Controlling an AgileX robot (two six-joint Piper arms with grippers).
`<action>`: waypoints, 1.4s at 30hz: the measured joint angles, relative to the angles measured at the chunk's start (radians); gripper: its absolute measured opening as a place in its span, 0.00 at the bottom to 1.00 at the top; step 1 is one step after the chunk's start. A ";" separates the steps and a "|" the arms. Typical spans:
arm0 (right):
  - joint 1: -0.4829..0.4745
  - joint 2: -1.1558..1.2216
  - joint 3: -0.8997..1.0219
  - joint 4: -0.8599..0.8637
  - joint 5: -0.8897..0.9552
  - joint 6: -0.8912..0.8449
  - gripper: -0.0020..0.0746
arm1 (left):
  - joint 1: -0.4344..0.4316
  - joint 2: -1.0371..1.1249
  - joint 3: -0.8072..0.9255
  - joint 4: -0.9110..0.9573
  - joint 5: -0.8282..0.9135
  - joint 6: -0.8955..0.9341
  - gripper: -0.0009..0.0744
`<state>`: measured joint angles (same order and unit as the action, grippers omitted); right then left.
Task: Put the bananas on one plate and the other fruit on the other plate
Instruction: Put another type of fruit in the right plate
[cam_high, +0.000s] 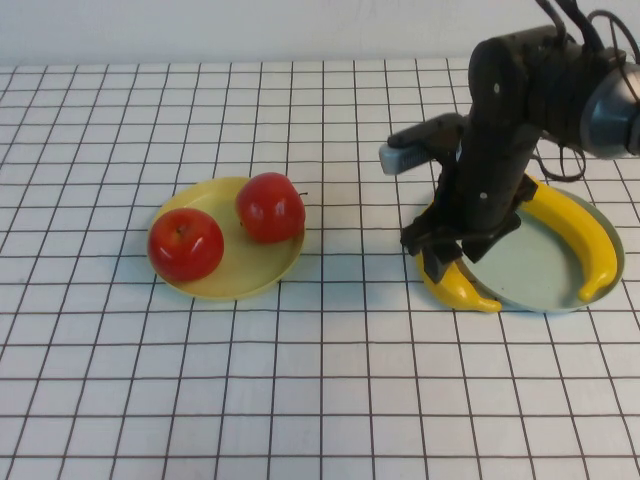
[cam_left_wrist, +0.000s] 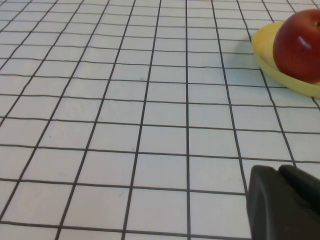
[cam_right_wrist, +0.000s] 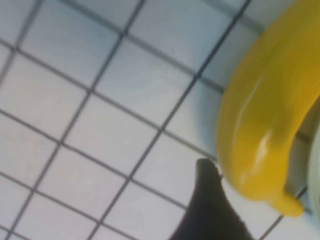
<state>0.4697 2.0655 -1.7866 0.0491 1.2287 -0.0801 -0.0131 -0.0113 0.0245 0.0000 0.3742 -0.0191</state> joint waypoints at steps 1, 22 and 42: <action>0.000 0.000 0.024 0.002 0.000 0.000 0.56 | 0.000 0.000 0.000 0.000 0.000 0.000 0.01; 0.000 0.060 0.053 0.021 -0.067 0.000 0.56 | 0.000 0.000 0.000 0.000 0.000 0.000 0.01; 0.006 -0.118 0.047 -0.080 -0.028 -0.022 0.44 | 0.000 0.000 0.000 0.000 0.000 0.000 0.01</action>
<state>0.4758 1.9472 -1.7400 -0.0310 1.2012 -0.1023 -0.0131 -0.0113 0.0245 0.0000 0.3742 -0.0191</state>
